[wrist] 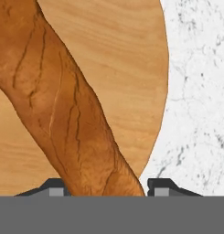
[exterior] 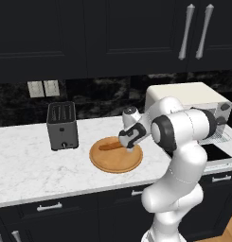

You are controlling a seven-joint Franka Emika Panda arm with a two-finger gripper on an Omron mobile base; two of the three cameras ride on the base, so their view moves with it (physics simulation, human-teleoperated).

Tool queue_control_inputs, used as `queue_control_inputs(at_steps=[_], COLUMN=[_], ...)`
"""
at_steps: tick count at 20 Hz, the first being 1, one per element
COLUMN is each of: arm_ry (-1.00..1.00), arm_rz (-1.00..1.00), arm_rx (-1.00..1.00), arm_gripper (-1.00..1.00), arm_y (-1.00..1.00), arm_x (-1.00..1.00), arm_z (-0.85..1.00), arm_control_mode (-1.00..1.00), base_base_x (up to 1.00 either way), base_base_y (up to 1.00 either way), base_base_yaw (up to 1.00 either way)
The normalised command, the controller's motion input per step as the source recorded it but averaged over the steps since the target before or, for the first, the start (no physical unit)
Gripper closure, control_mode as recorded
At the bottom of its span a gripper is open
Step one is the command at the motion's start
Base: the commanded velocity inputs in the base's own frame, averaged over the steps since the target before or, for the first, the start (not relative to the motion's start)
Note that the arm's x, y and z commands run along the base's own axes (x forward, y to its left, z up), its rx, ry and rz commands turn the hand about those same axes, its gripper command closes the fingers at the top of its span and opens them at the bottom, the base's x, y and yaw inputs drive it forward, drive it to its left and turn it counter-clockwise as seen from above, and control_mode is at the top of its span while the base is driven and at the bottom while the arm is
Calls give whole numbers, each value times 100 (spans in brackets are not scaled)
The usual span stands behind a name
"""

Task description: Pick up the kebab skewer and baguette bread, and place them inside the toaster oven. Close the toaster oven door and start by setting the timer.

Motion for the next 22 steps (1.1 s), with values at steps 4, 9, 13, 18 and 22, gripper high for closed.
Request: queue_control_inputs(at_steps=[4, 9, 13, 18, 22], arm_ry=[-2, -7, -3, -1, -1], arm_rz=[1, 1, -1, -8, -11], arm_rx=[0, 5, 10, 2, 0], arm_gripper=[100, 100, 100, 100, 100], arm_y=[-24, -29, -8, 0, -3], arm_x=[-49, -96, -94, -59, -30], arm_z=[15, 62, 63, 63, 72], arm_control_mode=[-100, -100, -100, -100, -100], base_base_x=[0, 0, 0, 0, 0], base_base_y=[0, 0, 0, 0, 0], base_base_yaw=[0, 0, 0, 0, 0])
